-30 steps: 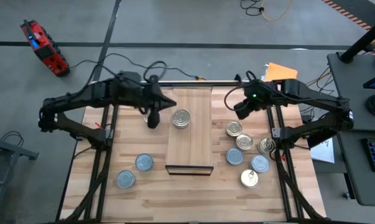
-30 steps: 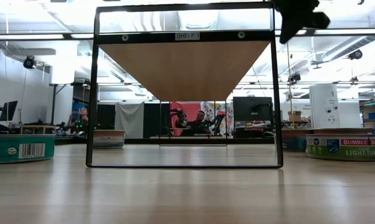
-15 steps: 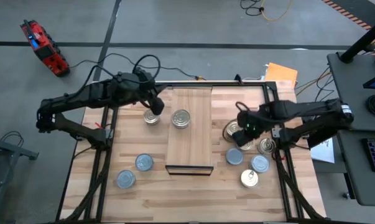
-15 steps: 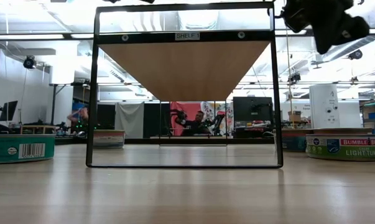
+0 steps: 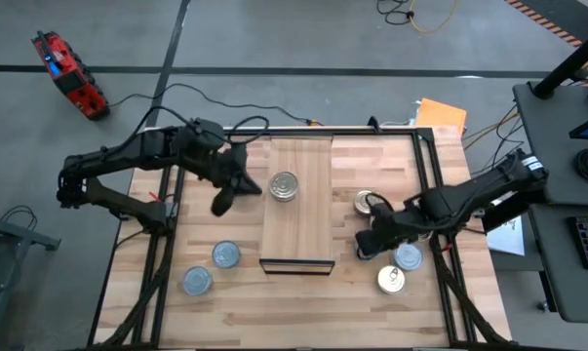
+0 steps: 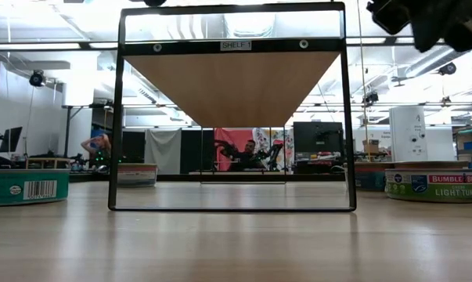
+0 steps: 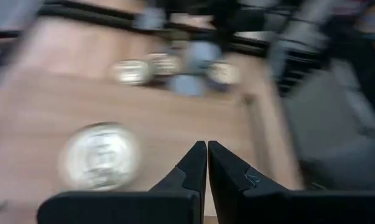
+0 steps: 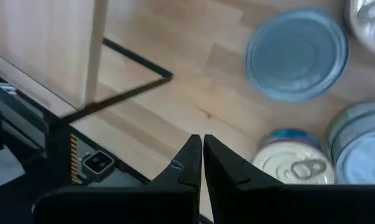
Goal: Stack canned seafood by type on shelf
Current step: Put the green tuna can on the shelf
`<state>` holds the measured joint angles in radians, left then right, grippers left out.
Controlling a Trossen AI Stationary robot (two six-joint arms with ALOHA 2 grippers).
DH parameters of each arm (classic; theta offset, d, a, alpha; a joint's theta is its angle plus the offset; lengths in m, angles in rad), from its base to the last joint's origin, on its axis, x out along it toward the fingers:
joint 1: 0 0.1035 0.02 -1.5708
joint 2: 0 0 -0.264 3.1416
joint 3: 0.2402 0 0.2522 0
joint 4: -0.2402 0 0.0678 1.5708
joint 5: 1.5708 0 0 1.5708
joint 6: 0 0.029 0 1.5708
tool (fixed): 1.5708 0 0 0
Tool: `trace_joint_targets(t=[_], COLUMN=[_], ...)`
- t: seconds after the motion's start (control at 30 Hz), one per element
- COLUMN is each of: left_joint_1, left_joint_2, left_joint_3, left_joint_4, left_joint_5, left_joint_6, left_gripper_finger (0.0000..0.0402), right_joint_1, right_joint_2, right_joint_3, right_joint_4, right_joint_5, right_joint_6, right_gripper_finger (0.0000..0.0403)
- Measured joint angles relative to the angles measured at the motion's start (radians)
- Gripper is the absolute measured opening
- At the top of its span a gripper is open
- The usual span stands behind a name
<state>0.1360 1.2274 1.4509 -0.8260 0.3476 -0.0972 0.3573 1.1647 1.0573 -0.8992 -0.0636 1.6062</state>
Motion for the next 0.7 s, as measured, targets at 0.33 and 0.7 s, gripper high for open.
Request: trace_joint_targets(t=[0.33, 0.7], left_joint_1=[0.001, 0.002], left_joint_2=[0.002, 0.030], left_joint_3=[0.000, 0.000], left_joint_4=[0.139, 0.149], left_joint_5=[0.025, -0.297], left_joint_6=[0.063, -0.026], left_gripper_finger=[0.0000, 0.0000], right_joint_1=[0.046, 0.035], right_joint_2=[0.106, 0.227], right_joint_3=[0.000, 0.000], right_joint_4=[-0.003, -0.001], right_joint_5=[0.004, 0.043], right_joint_6=[-0.044, -0.238], right_gripper_finger=[0.0009, 0.0009])
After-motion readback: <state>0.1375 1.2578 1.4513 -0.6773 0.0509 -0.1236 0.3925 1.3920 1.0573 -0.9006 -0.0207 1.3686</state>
